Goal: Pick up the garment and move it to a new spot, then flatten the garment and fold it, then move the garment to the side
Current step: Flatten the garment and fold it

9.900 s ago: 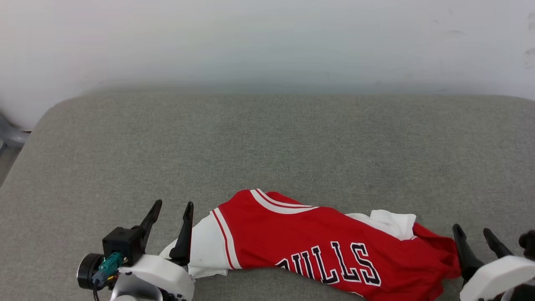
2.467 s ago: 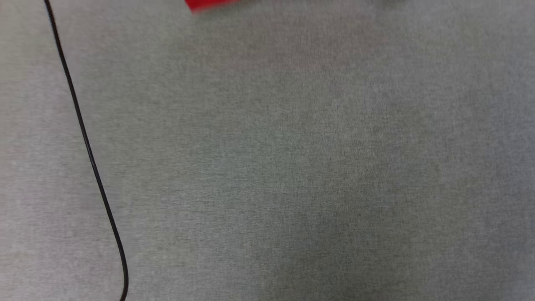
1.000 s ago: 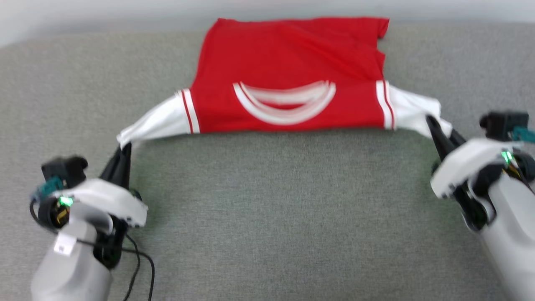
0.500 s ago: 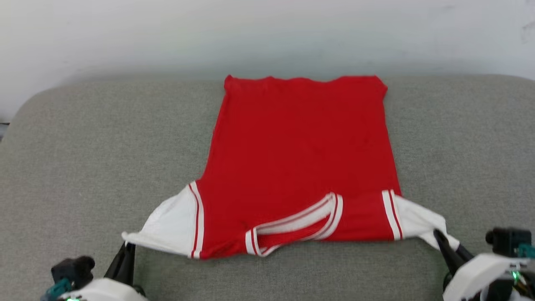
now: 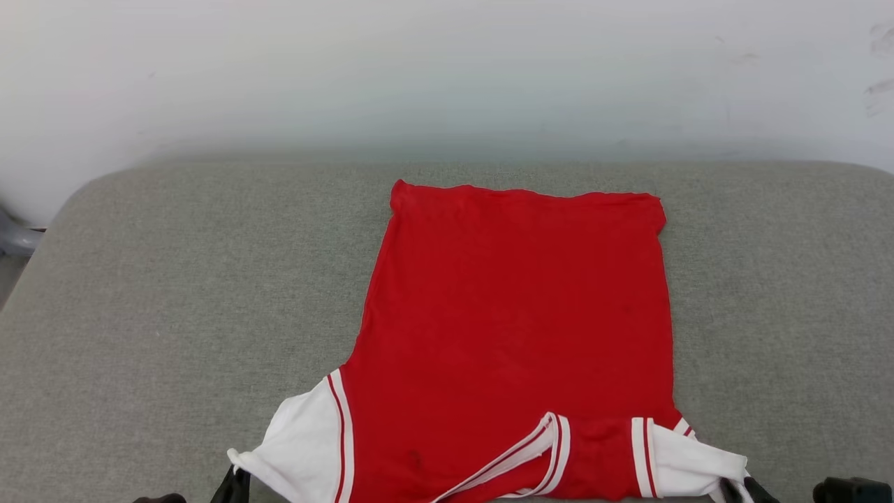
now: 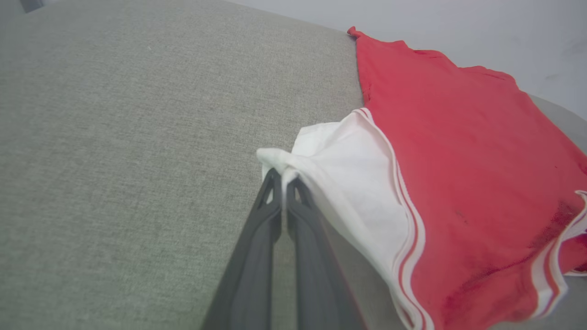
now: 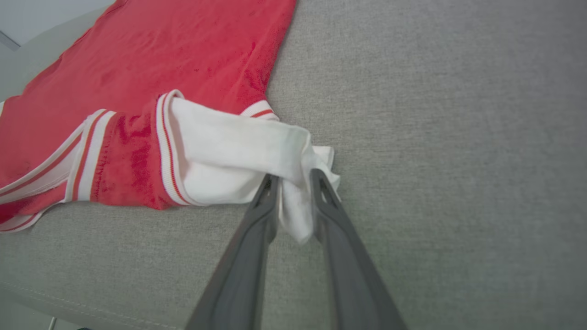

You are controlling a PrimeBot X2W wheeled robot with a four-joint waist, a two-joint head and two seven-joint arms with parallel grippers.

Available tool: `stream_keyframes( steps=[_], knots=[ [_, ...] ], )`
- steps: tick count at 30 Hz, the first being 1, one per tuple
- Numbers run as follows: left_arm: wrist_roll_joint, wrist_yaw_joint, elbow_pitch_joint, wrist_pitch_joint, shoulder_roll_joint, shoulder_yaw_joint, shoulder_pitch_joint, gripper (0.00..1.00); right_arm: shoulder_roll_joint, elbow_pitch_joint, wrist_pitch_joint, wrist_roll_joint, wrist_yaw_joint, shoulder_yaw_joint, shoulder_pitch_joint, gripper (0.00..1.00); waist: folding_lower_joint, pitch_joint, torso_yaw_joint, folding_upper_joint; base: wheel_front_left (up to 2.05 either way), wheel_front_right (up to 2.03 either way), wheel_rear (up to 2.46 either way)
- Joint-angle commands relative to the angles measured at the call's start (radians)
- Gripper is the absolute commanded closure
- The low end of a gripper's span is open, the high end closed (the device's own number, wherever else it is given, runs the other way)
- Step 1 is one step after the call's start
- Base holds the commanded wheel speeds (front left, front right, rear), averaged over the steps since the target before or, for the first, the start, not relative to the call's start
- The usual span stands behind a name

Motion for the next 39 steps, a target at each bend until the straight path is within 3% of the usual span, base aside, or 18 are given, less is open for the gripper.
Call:
stream_keyframes(
  steps=[1,9,16,25,30,39],
  knots=[
    [0.006,0.003,-0.017,-0.003,0.0,-0.004,0.002,1.0,0.008,-0.011,0.0,0.007,-0.001,0.007,-0.01,0.0,0.0002,0.004,0.001,-0.0001,0.0,0.0,0.0],
    [0.019,0.006,-0.082,0.002,-0.001,-0.019,-0.04,1.0,0.059,0.02,-0.071,-0.019,-0.001,-0.113,-0.192,0.0,0.0002,0.049,0.004,-0.0001,0.0,0.0,0.0],
    [0.039,-0.015,-0.131,0.008,-0.013,-0.057,-0.145,1.0,0.045,0.185,-0.036,-0.067,-0.001,-0.173,-0.485,0.0,0.0002,0.166,0.064,-0.0001,0.0,0.0,0.0],
    [0.057,-0.045,-0.142,-0.001,-0.033,-0.086,-0.27,1.0,-0.025,0.448,0.133,-0.112,-0.001,-0.188,-0.861,0.0,0.0002,0.312,0.12,-0.0001,0.0,0.0,0.0],
    [0.067,-0.061,-0.155,-0.01,-0.056,-0.096,-0.316,1.0,-0.055,0.6,0.303,-0.16,-0.001,-0.209,-1.065,0.0,0.0002,0.369,0.152,-0.0001,0.0,0.0,0.0],
    [0.096,-0.088,-0.196,-0.016,-0.077,-0.123,-0.377,1.0,-0.077,0.729,0.49,-0.296,-0.001,-0.264,-1.286,0.0,0.0002,0.456,0.202,-0.0001,0.0,0.0,0.0]
  ],
)
